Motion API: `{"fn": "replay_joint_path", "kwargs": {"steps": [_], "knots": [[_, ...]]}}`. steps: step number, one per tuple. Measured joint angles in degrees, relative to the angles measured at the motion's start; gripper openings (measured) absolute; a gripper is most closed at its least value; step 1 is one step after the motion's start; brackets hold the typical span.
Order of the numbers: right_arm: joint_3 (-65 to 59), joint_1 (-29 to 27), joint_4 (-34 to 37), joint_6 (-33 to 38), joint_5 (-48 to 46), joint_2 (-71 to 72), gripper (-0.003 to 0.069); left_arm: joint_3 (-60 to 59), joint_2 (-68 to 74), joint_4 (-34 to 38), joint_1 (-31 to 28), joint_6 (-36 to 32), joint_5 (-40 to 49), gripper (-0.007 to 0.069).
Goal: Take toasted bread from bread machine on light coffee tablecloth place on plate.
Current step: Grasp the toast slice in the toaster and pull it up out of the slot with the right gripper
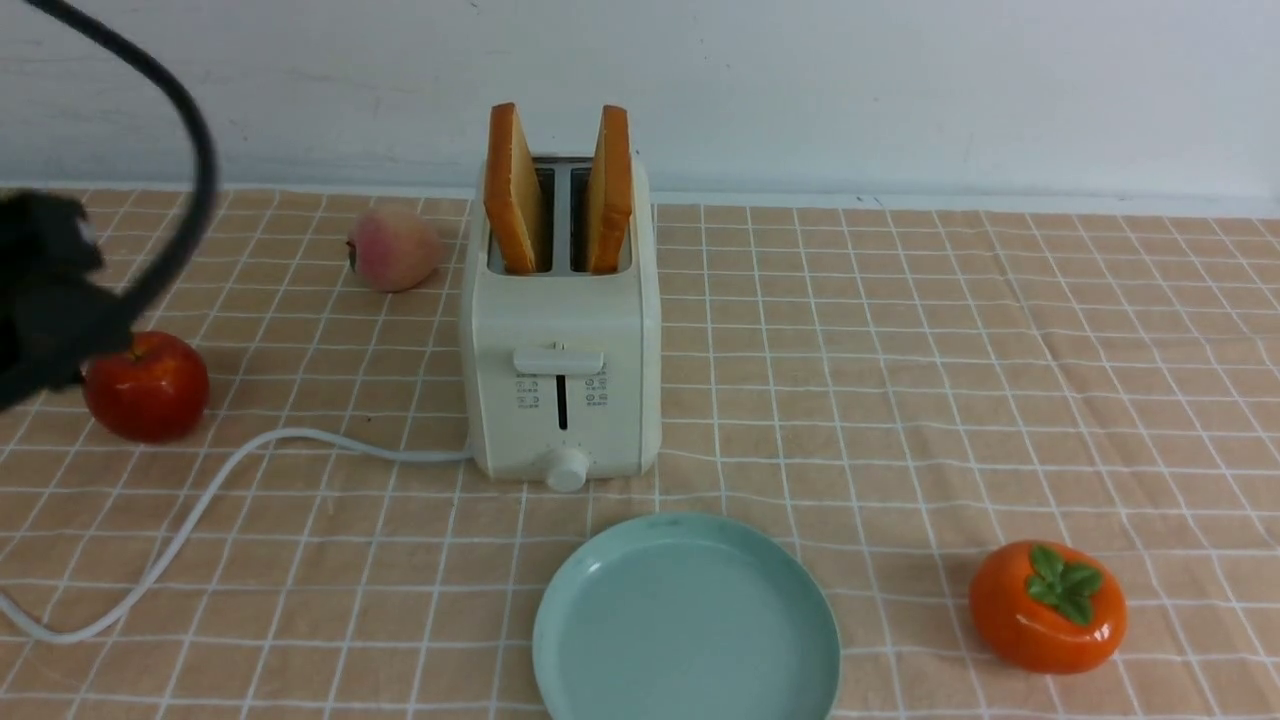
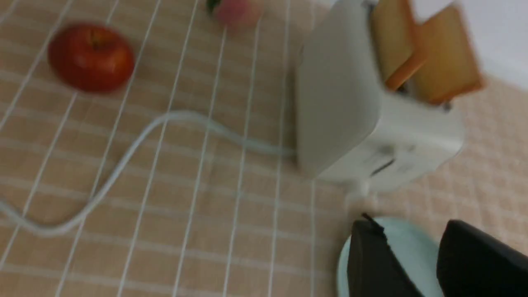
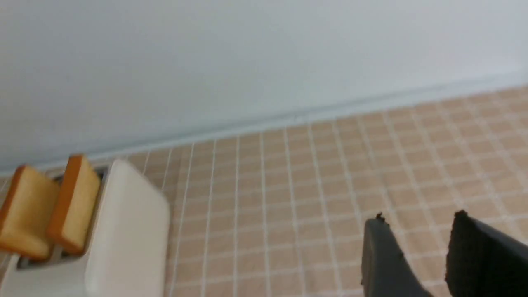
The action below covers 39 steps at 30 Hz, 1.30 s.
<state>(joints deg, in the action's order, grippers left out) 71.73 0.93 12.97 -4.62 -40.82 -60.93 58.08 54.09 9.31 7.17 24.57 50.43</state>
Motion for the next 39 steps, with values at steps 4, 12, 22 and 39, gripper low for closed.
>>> {"fn": "replay_joint_path", "kwargs": {"steps": [4,12,22,39], "knots": [[0.3,1.0,21.2,15.8,-2.3,-9.0,0.024,0.1,6.0,4.1,0.0,-0.4,9.0,0.0237],[12.3,11.1,41.0,35.1,-8.0,-26.6,0.024,0.1,7.3,10.6,0.0,-6.7,14.5,0.0237],[45.5,29.7,-1.4,-4.9,-11.4,-49.3,0.03,0.1,5.4,13.0,0.0,-7.6,16.0,0.0237],[51.1,32.5,-16.5,-13.4,2.6,-64.8,0.0297,0.1,5.0,13.1,6.8,-7.6,13.8,0.0237]]}}
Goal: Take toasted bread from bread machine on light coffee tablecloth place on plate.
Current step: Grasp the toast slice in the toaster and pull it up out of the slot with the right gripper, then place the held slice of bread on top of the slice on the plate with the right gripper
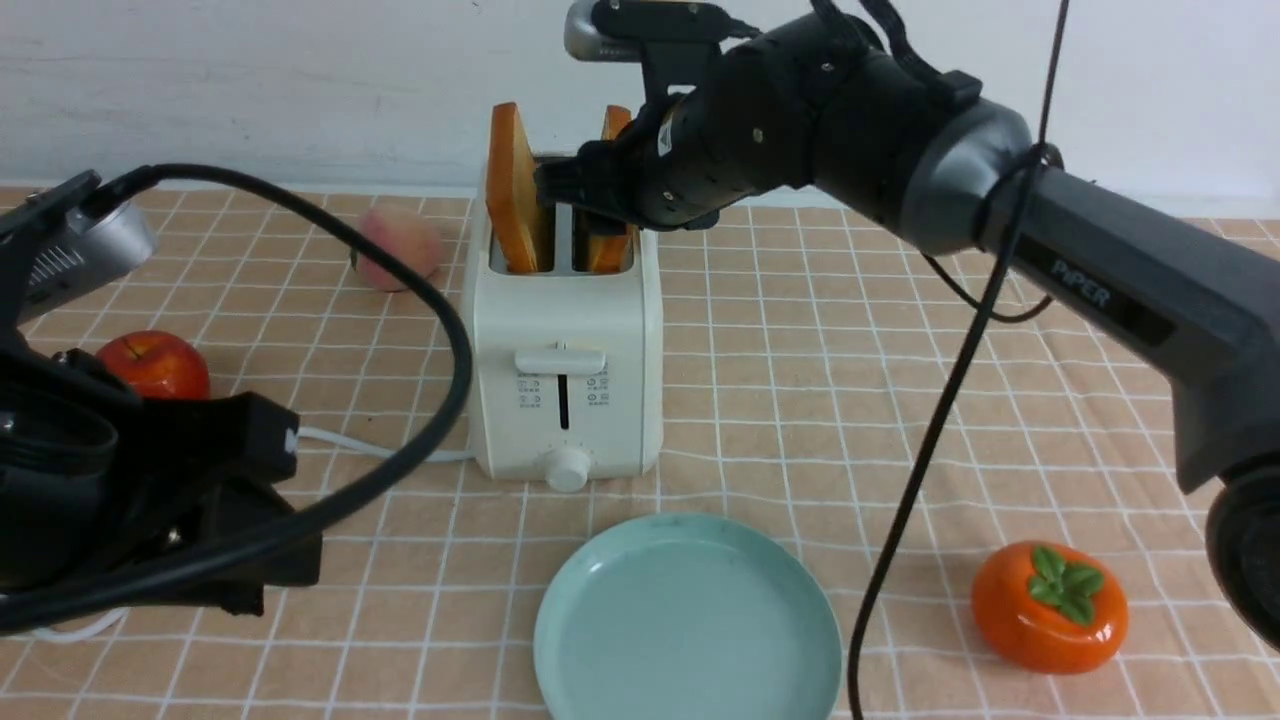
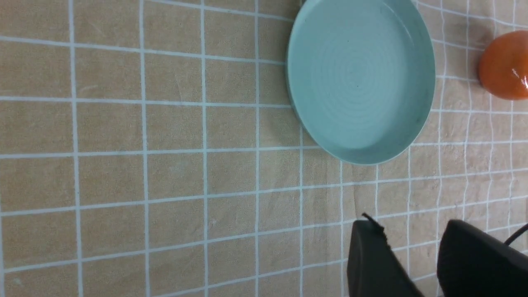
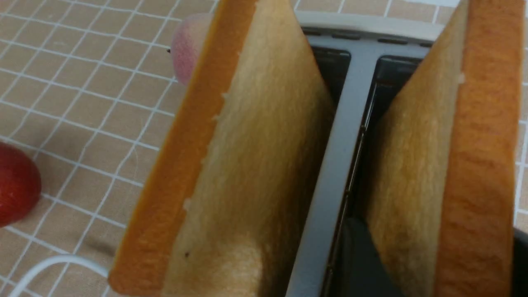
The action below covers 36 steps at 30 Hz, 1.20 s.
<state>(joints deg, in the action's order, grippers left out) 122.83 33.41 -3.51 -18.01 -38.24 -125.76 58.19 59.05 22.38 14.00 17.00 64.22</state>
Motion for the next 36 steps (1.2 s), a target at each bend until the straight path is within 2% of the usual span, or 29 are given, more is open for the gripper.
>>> {"fn": "replay_joint_path", "kwargs": {"steps": [2,3,12,15,16,17,18,22,25,27,28,29,31,32,33,34,36], "knots": [[0.0,0.0,0.1,1.2,0.0,0.8,0.0119,0.0,0.0,0.0,0.0,0.0,0.0,0.0237],[0.0,0.1,0.0,1.4,0.0,1.3,0.0107,0.0,0.0,0.0,0.0,0.0,0.0,0.0237],[-0.1,0.0,-5.0,1.9,-1.0,16.9,0.0128,0.0,0.0,0.1,0.0,0.1,-0.3,0.0238],[0.4,0.0,-6.1,3.7,-6.2,23.9,0.0128,0.0,0.0,0.2,0.0,0.1,-1.1,0.0238],[0.5,0.0,-6.5,5.4,-10.5,27.0,0.0128,0.0,0.0,0.2,0.0,0.1,-1.3,0.0238],[0.5,0.0,-6.6,5.4,-10.5,27.4,0.0128,0.0,0.0,0.2,0.0,0.1,-1.4,0.0238],[-0.1,-0.4,-6.7,6.6,-15.7,30.3,0.0128,0.0,0.0,0.3,0.0,0.1,-1.7,0.0238],[-9.8,-3.6,-3.7,7.1,-21.2,37.5,0.0128,0.0,0.0,0.3,0.0,0.1,-2.1,0.0238],[-20.8,-6.2,2.2,7.6,-19.7,41.4,0.0128,0.0,0.0,0.3,0.0,0.1,-2.3,0.0238],[-34.8,-7.7,13.5,9.7,-14.9,44.1,0.0128,0.0,0.0,0.3,0.0,0.1,-2.6,0.0238],[-36.9,-7.8,14.5,10.3,-14.4,44.2,0.0128,0.0,0.0,0.3,0.0,0.1,-2.6,0.0238],[-45.4,-7.9,22.6,13.6,-10.4,44.4,0.0128,0.0,0.0,0.3,0.0,0.1,-2.7,0.0238],[-52.9,-7.7,31.4,18.7,-6.6,43.6,0.0128,0.0,0.0,0.3,0.0,0.1,-2.7,0.0238],[-57.7,-7.4,39.1,22.8,-3.9,42.5,0.0128,0.0,0.0,0.3,0.0,0.1,-2.8,0.0238],[-58.4,-7.4,39.1,23.5,-3.4,42.3,0.0128,0.0,0.0,0.3,0.0,0.1,-2.9,0.0238],[-63.2,-7.2,49.1,29.1,0.0,39.9,0.0128,0.0,0.0,0.3,0.0,0.1,-3.1,0.0238],[-67.2,-7.2,58.1,36.1,2.9,37.1,0.0128,0.0,0.0,0.3,0.0,0.1,-3.4,0.0238]]}}
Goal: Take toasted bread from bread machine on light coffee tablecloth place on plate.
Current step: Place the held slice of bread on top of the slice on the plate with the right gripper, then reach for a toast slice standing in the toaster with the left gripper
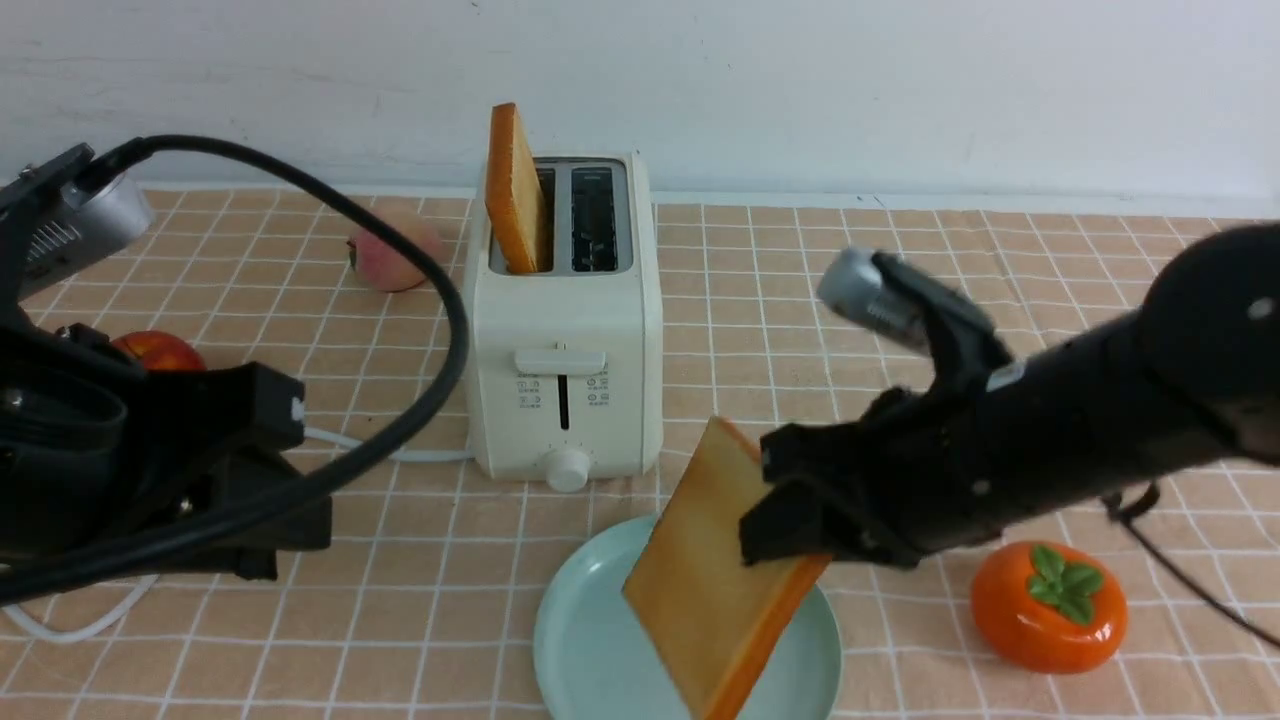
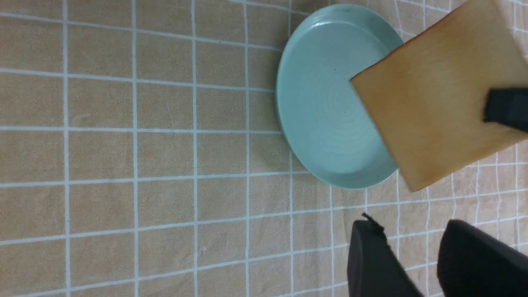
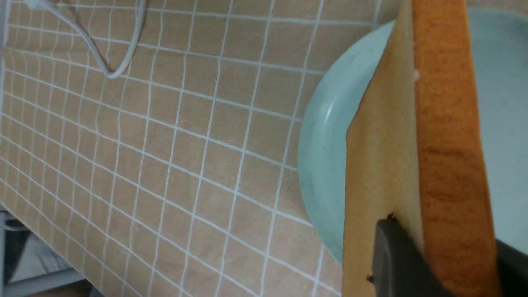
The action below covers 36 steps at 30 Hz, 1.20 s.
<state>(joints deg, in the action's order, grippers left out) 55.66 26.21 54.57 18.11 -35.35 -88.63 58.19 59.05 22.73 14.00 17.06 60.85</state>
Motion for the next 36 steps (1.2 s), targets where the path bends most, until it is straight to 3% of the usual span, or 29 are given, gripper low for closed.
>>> {"fn": "replay_joint_path", "kwargs": {"steps": [2,3,5,8,12,14,16,18,19,21,26,27,29,30,32,36], "knots": [[-1.2,0.0,5.1,3.7,1.6,-1.8,0.0128,0.0,0.0,0.0,0.0,0.0,-0.1,0.0238],[-2.1,0.0,11.2,10.3,3.4,-3.9,0.0128,0.0,0.0,0.0,0.0,0.0,-0.2,0.0238],[-2.3,0.0,18.1,16.2,4.9,-5.8,0.0134,0.0,0.0,0.0,0.0,0.0,-0.3,0.0238],[-2.3,0.0,24.5,23.0,5.7,-7.3,0.0199,0.0,0.0,0.0,0.0,0.0,-0.4,0.0238],[-2.3,0.0,26.0,24.7,5.2,-8.5,0.0365,0.0,0.0,0.0,0.0,0.0,-0.4,0.0238],[-2.3,0.0,24.2,24.9,4.8,-8.6,0.0517,0.0,0.0,0.0,0.0,0.0,-0.4,0.0238],[-2.3,0.0,19.6,24.8,4.4,-8.1,0.0636,0.0,0.0,-0.1,0.0,0.0,-0.6,0.0238],[-2.3,-0.1,16.8,24.4,4.2,-7.7,0.0658,0.0,0.0,0.0,0.0,0.0,-0.8,0.0238],[-2.3,-0.5,11.5,22.9,4.0,-6.7,0.067,0.0,0.0,0.0,0.0,0.0,-1.4,0.0238],[-2.0,-1.2,6.1,19.9,3.2,-5.3,0.0671,0.0,0.0,0.3,0.0,0.0,-2.2,0.0238],[6.4,-4.3,-24.2,0.7,-6.5,2.2,0.0618,0.0,0.0,5.1,0.0,-3.1,-5.3,0.0238],[6.9,-4.3,-24.2,-0.1,-7.2,2.4,0.0618,0.0,0.0,5.1,0.0,-3.3,-5.5,0.0238],[14.2,-4.1,-40.0,-10.0,-16.8,5.9,0.0578,0.6,0.0,6.5,0.0,-6.0,-9.6,0.0252],[17.0,-3.8,-43.9,-13.6,-20.0,7.3,0.0569,1.5,0.3,6.6,0.0,-7.1,-11.8,0.0265],[20.0,-3.3,-48.3,-17.4,-22.8,9.3,0.0559,3.6,1.4,6.5,0.0,-8.3,-13.9,0.0286],[22.6,-1.1,-50.0,-20.9,-23.6,13.4,0.0552,10.8,6.8,6.5,0.0,-9.2,-15.0,0.0345]]}}
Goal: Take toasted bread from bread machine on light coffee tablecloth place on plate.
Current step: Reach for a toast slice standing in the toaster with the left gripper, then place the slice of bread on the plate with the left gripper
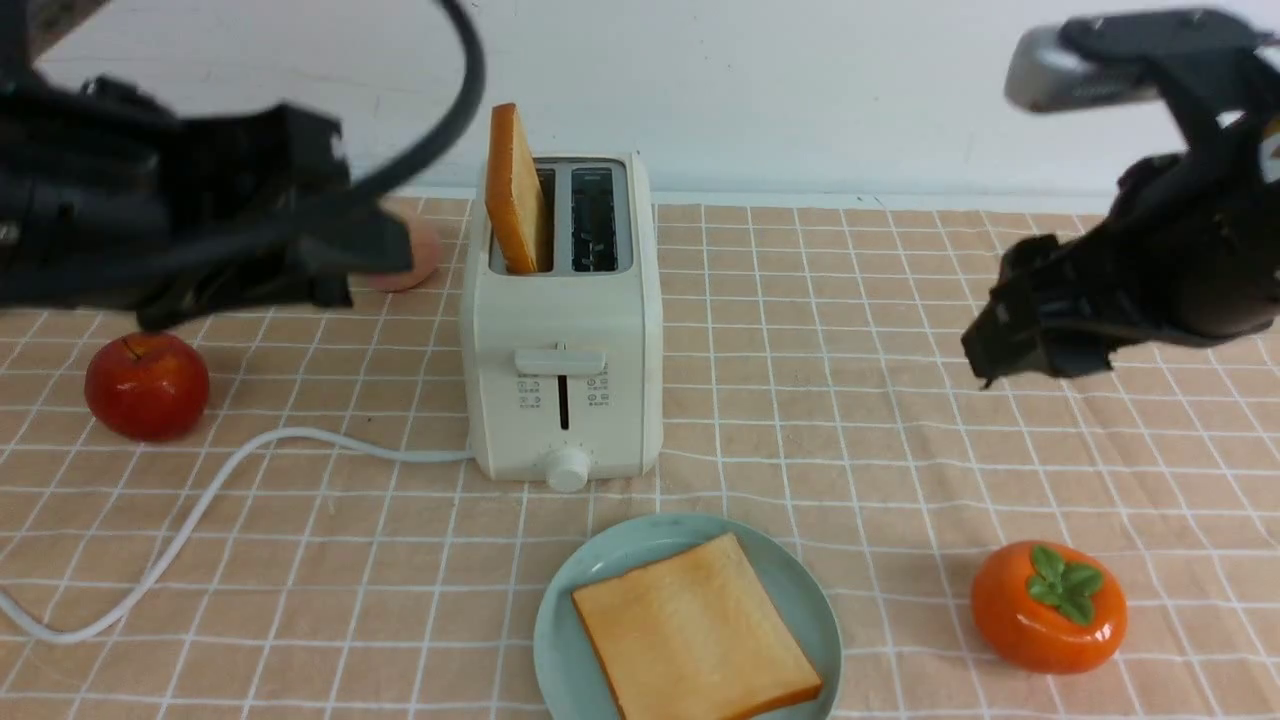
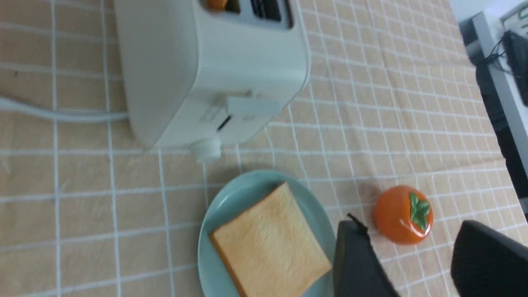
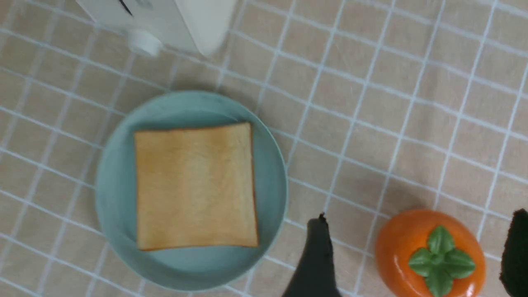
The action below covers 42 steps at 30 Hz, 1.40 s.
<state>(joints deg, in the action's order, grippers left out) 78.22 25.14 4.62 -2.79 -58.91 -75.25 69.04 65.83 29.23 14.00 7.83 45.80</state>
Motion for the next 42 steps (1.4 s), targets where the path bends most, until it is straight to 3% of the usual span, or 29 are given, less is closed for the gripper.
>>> {"fn": "replay_joint_path", "kwargs": {"steps": [5,8,10,11,12,16,22,25,28,29,30,31,37,41,42], "knots": [[0.1,5.8,2.9,-1.0,1.5,4.0,0.055,14.2,12.6,-3.8,0.0,2.1,1.9,0.043],[0.1,8.1,3.5,-1.0,1.7,4.4,0.0549,25.1,21.3,-11.8,1.1,7.8,8.0,0.0465],[0.1,9.2,3.8,-1.0,1.7,4.4,0.0549,32.8,27.9,-22.7,3.7,14.4,11.5,0.0481],[0.1,9.2,3.8,-1.0,1.7,4.4,0.0549,33.3,28.3,-22.7,4.0,14.4,11.5,0.0481],[0.1,9.4,3.9,-1.0,1.5,4.4,0.0549,37.1,32.5,-29.2,5.9,18.1,12.2,0.0484],[0.1,9.4,3.9,-1.0,-0.3,4.4,0.0549,45.1,41.0,-37.9,8.4,22.7,13.6,0.0483],[0.1,9.4,3.7,-0.9,-2.4,4.4,0.0549,49.6,49.3,-40.0,8.6,26.3,12.7,0.0453],[0.1,9.4,3.4,-0.5,-3.0,4.4,0.0549,49.8,52.2,-40.3,8.6,26.9,10.1,0.0395],[0.1,9.4,3.2,-0.1,-3.3,4.4,0.0549,50.0,52.9,-39.9,8.6,27.4,9.6,0.0203],[0.1,9.4,3.2,-0.1,-3.3,4.4,0.0549,50.0,52.8,-40.0,8.6,27.4,9.6,0.019],[0.1,9.4,3.2,0.1,-3.3,4.4,0.0549,50.2,52.3,-40.0,8.6,28.1,9.6,0.0107],[0.1,9.4,3.2,0.1,-3.4,4.4,0.0549,50.2,51.5,-40.3,8.6,28.8,9.7,0.0088],[0.1,9.4,2.1,0.1,-3.7,4.4,0.0549,50.3,40.8,-41.8,8.6,29.0,12.3,0.0101],[0.1,9.4,0.7,0.1,-3.8,4.4,0.0549,50.3,32.3,-37.3,8.6,26.1,16.7,0.0101],[0.1,9.4,0.1,0.1,-3.8,4.4,0.0549,49.1,27.7,-33.2,8.6,23.3,18.4,0.0101]]}}
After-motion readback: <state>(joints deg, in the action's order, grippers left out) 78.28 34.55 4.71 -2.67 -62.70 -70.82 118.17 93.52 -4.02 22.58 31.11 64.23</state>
